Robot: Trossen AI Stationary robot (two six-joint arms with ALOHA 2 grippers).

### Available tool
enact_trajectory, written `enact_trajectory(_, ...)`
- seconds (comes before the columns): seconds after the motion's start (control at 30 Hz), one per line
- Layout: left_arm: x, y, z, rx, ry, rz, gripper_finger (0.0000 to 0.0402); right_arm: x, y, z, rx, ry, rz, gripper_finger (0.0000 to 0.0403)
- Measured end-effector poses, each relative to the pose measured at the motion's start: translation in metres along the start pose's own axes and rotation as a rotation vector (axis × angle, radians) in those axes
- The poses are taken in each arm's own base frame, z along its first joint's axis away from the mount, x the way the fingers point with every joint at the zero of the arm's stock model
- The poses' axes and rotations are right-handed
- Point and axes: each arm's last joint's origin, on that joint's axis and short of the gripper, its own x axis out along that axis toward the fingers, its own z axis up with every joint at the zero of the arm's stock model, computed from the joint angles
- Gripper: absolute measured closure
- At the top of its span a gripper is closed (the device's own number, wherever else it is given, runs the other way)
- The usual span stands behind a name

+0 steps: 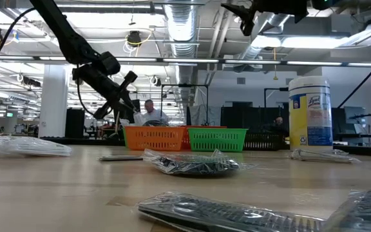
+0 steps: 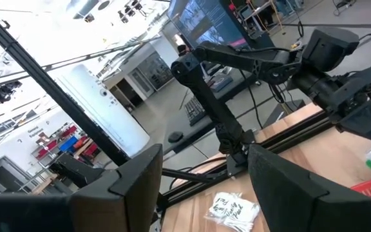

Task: Pick & Place Travel size toiletries
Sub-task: Put the vanity pack into the green bin

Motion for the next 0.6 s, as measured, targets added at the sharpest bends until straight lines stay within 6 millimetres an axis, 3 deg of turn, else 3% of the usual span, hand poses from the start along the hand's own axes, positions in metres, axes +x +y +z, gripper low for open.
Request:
enact_trajectory(0.27, -0.0023, 0.0105, -0.0053, 0.061, 0.026, 0.124, 0.0401, 0.0001, 0.0000, 0.0000, -0.003, -0.001, -0.001, 0.0182)
enact_trajectory(0.6, -0.0022, 0.0103, -0.0043, 0.094, 0.012, 0.131, 0.0396, 0.0001, -0.0002, 0.0001, -0.002, -0.008, -0.011, 0.0182)
